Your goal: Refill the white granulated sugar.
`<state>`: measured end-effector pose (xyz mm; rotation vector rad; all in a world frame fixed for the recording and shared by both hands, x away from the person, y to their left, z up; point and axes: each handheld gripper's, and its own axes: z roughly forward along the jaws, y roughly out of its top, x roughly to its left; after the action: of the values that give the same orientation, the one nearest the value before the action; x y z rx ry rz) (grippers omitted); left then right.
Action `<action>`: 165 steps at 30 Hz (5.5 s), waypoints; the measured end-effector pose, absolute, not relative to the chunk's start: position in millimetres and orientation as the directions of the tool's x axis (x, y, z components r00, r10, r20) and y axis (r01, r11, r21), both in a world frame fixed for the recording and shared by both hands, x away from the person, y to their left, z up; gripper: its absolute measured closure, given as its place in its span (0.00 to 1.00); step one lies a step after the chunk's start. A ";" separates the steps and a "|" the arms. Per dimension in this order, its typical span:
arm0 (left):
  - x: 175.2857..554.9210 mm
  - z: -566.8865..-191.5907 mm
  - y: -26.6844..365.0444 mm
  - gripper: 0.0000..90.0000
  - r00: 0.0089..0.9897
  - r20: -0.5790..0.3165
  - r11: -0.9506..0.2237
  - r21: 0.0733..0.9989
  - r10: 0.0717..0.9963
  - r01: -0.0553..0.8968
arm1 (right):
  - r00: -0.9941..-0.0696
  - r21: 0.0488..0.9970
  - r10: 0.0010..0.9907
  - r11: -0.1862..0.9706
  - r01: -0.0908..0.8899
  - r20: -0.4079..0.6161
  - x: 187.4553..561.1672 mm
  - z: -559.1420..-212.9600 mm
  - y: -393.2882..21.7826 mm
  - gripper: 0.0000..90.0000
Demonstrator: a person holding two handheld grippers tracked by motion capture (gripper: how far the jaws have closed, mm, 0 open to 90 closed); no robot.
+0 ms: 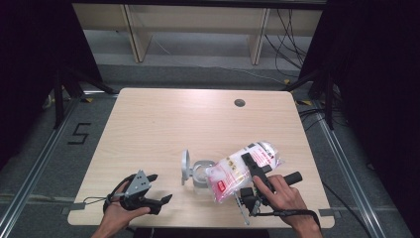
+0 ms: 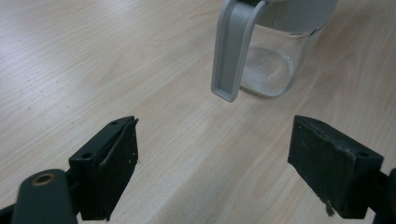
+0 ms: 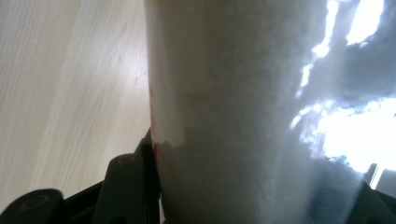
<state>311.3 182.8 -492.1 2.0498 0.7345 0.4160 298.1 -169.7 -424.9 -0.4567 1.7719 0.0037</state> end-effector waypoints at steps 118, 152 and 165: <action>306.1 -492.0 180.3 0.17 0.756 0.054 -0.449 0.831 0.652 0.328 | -0.162 -0.303 -0.364 0.902 -0.307 -0.917 296.7 -419.3 -172.8 0.58; 306.1 -491.5 180.5 0.17 0.757 0.055 -0.456 0.825 0.651 0.333 | -0.162 -0.289 -0.349 0.908 -0.304 -0.923 293.7 -415.1 -172.1 0.59; 304.7 -492.4 179.4 0.17 0.744 0.036 -0.428 0.836 0.668 0.343 | -0.174 -0.264 -0.322 0.920 -0.290 -0.931 292.8 -416.2 -176.4 0.60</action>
<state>304.7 179.4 -492.4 2.0489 0.7618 0.4597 292.8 -176.4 -416.2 -0.4603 1.7679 -0.0302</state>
